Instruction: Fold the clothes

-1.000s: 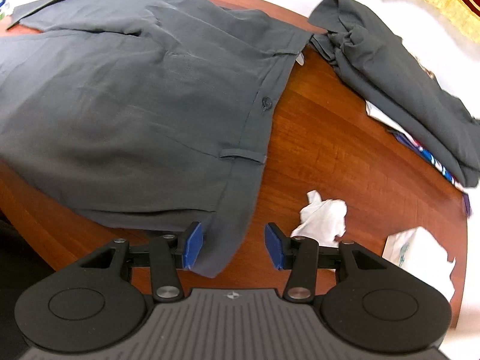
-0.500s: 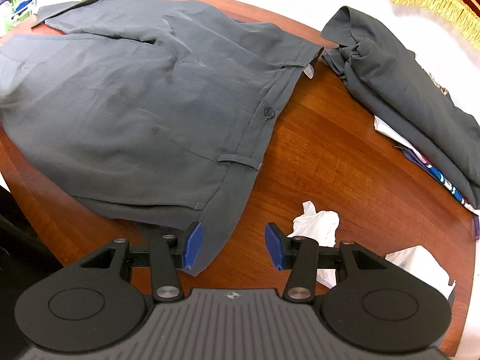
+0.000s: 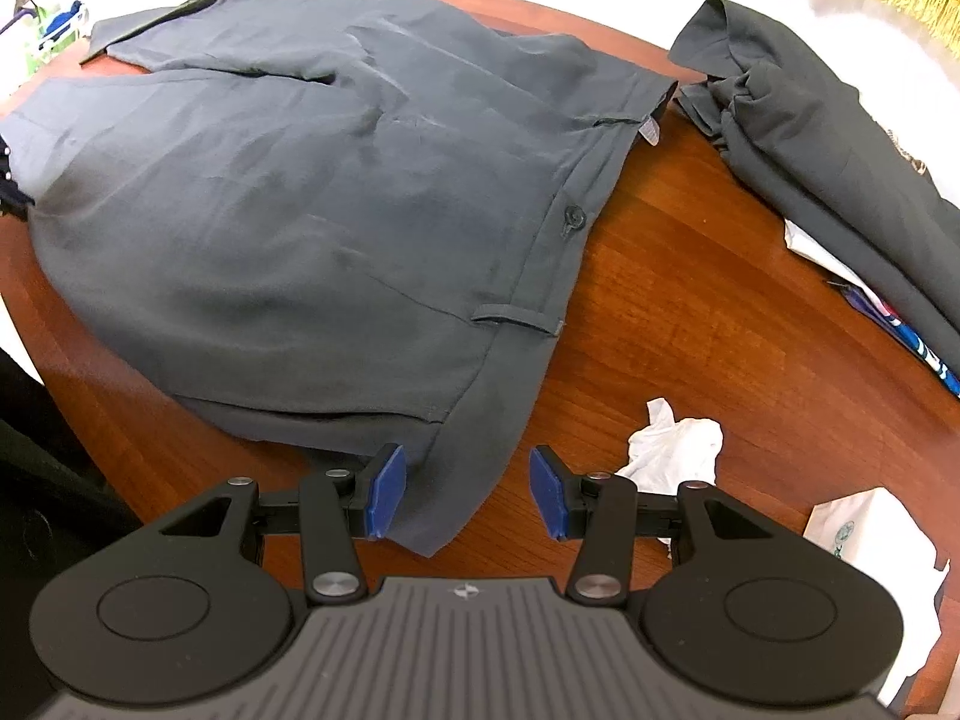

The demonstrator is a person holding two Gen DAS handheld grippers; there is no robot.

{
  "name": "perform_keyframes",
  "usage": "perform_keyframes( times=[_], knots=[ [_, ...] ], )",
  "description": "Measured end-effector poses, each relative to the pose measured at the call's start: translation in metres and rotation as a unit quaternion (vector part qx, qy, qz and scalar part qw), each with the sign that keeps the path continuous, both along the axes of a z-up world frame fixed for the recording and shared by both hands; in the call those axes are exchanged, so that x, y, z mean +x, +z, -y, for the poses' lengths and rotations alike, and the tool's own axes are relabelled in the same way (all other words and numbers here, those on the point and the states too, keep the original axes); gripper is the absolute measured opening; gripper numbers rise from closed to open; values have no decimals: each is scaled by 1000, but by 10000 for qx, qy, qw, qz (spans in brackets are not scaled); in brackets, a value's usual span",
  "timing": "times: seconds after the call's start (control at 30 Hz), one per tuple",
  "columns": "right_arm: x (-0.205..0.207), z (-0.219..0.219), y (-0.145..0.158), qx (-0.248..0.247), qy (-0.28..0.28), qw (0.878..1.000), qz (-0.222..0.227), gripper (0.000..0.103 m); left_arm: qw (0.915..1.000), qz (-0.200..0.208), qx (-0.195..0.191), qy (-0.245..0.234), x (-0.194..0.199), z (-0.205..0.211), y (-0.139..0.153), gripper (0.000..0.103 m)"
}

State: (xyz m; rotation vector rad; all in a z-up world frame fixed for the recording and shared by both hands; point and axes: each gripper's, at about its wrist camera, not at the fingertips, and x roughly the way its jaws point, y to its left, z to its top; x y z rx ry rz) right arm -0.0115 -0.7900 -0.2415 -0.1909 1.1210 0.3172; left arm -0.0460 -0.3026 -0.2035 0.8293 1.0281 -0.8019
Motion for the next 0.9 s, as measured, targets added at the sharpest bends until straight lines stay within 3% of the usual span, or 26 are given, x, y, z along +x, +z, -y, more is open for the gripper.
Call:
perform_keyframes(
  times=[0.27,0.5,0.57,0.67,0.8,0.9],
  knots=[
    [16,18,-15,511,361,9966,-536,53,9943,508,-273,898,20,-1,22,6],
    [11,26,-27,1277,437,9869,-887,52,9809,909,-332,1686,34,3,35,6],
    [8,25,-30,1430,448,9844,-919,33,9730,1050,-394,2017,40,8,42,6],
    [2,24,-28,1719,386,9809,-828,12,9583,1160,-516,2559,46,4,50,6],
    [-1,23,-17,1876,296,9808,-438,5,9432,1158,-589,3057,61,0,57,6],
    [6,26,3,2022,48,9793,85,5,9385,1192,-464,3206,74,1,57,6]
  ],
)
